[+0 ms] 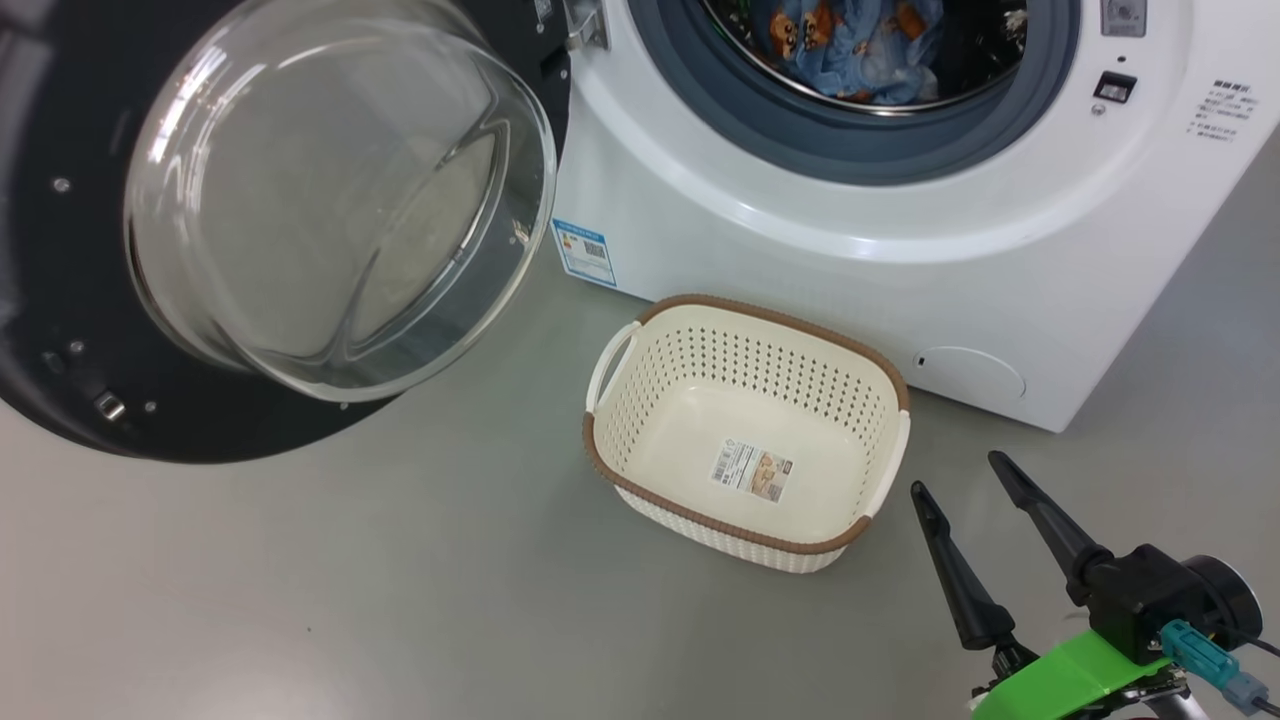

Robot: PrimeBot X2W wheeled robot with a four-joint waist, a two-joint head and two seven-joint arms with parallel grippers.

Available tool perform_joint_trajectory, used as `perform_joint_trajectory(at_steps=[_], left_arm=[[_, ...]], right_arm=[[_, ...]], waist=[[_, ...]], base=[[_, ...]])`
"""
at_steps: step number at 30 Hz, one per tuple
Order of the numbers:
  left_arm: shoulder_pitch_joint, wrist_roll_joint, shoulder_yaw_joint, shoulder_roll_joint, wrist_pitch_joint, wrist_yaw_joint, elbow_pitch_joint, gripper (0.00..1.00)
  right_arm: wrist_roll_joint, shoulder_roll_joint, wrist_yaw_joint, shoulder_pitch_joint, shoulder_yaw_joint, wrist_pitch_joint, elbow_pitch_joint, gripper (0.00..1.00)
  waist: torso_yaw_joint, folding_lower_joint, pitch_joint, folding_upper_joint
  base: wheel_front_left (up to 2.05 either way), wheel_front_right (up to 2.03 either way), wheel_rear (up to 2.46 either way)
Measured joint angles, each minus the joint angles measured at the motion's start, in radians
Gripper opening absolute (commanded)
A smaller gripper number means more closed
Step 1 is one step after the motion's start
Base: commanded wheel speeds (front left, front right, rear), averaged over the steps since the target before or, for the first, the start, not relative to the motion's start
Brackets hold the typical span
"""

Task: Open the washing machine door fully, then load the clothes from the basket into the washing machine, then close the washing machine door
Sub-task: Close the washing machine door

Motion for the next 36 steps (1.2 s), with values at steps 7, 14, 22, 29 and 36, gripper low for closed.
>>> perform_joint_trajectory(at_steps=[7, 14, 22, 29, 36], left_arm=[[-0.177, 0.013, -0.116, 0.086, 0.105, 0.051, 0.247, 0.0], [-0.25, 0.04, -0.174, 0.128, 0.162, 0.078, 0.364, 0.0], [-0.296, 0.078, -0.242, 0.143, 0.231, 0.09, 0.453, 0.0], [-0.328, 0.095, -0.26, 0.141, 0.233, 0.081, 0.52, 0.0], [-0.358, 0.103, -0.282, 0.123, 0.243, 0.048, 0.574, 0.0]], right_arm=[[-0.001, -0.022, 0.0, -0.003, 0.001, 0.019, -0.025, 1.0], [-0.001, -0.038, 0.0, -0.034, 0.005, 0.036, -0.04, 1.0], [-0.007, -0.058, 0.0, -0.046, 0.008, 0.053, -0.062, 1.0], [-0.008, -0.07, 0.0, -0.061, 0.006, 0.062, -0.08, 1.0], [-0.008, -0.079, 0.0, -0.07, 0.005, 0.066, -0.089, 1.0]], waist=[[-0.003, 0.0, 0.042, 0.0], [-0.025, 0.0, 0.077, 0.0], [-0.058, 0.0, 0.123, 0.0], [-0.08, 0.0, 0.173, 0.0], [-0.094, 0.0, 0.204, 0.0]], base=[[0.0, 0.0, 0.0], [0.0, 0.0, 0.0], [0.0, 0.0, 0.0], [0.0, 0.0, 0.0], [0.0, 0.0, 0.0]])
